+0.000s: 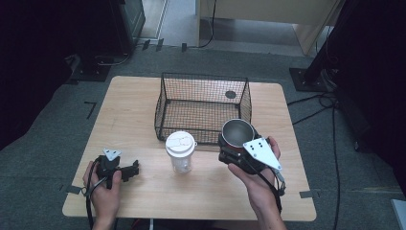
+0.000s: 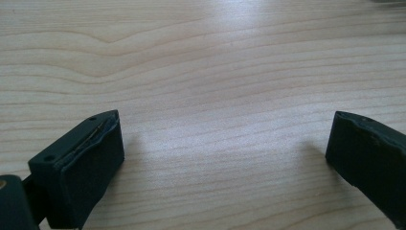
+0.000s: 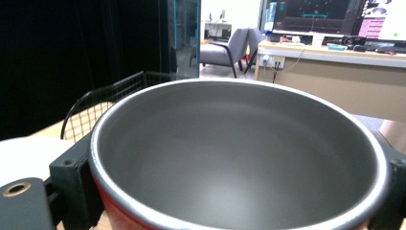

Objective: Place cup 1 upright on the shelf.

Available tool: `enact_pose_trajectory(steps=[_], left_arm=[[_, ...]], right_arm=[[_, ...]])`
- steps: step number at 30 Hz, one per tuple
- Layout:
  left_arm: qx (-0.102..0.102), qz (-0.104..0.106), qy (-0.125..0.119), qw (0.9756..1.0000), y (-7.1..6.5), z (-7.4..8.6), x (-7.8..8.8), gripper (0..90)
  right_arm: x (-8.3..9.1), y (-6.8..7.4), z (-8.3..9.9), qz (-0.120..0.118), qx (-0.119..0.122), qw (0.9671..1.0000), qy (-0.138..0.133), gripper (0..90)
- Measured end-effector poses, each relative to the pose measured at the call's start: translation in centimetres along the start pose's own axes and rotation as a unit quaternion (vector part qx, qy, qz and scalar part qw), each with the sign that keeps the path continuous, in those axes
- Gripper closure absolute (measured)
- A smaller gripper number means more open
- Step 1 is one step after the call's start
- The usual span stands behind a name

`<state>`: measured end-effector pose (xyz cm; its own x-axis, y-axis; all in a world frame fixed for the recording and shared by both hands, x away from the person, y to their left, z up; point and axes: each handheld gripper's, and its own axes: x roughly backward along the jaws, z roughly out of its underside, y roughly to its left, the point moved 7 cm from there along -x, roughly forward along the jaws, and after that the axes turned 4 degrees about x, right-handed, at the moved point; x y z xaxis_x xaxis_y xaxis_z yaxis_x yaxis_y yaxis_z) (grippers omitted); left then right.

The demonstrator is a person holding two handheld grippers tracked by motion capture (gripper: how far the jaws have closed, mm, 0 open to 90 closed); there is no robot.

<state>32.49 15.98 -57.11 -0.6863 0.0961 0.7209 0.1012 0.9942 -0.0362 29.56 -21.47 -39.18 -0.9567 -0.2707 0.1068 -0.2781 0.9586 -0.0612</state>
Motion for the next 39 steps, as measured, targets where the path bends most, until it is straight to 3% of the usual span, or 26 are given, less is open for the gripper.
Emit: enact_pose_trajectory(steps=[18, 24, 31, 39], left_arm=[[0.0, 0.0, 0.0, 1.0, 0.0, 0.0, 0.0, 0.0], [0.0, 0.0, 0.001, 1.0, 0.0, 0.0, 0.0, 0.0], [0.0, 0.0, 0.001, 1.0, 0.0, 0.0, 0.0, 0.0], [0.0, 0.0, 0.001, 1.0, 0.0, 0.0, 0.0, 0.0]], right_arm=[[-3.1, -0.8, -2.7, -0.008, -0.024, 0.9986, -0.047, 7.0], [-4.7, -1.3, -3.1, -0.001, -0.032, 0.9983, -0.05, 7.0], [-6.8, -1.6, -3.4, 0.007, -0.024, 0.9987, -0.045, 6.9], [-9.4, -2.0, -2.6, 0.015, -0.027, 0.9988, -0.038, 6.9]])
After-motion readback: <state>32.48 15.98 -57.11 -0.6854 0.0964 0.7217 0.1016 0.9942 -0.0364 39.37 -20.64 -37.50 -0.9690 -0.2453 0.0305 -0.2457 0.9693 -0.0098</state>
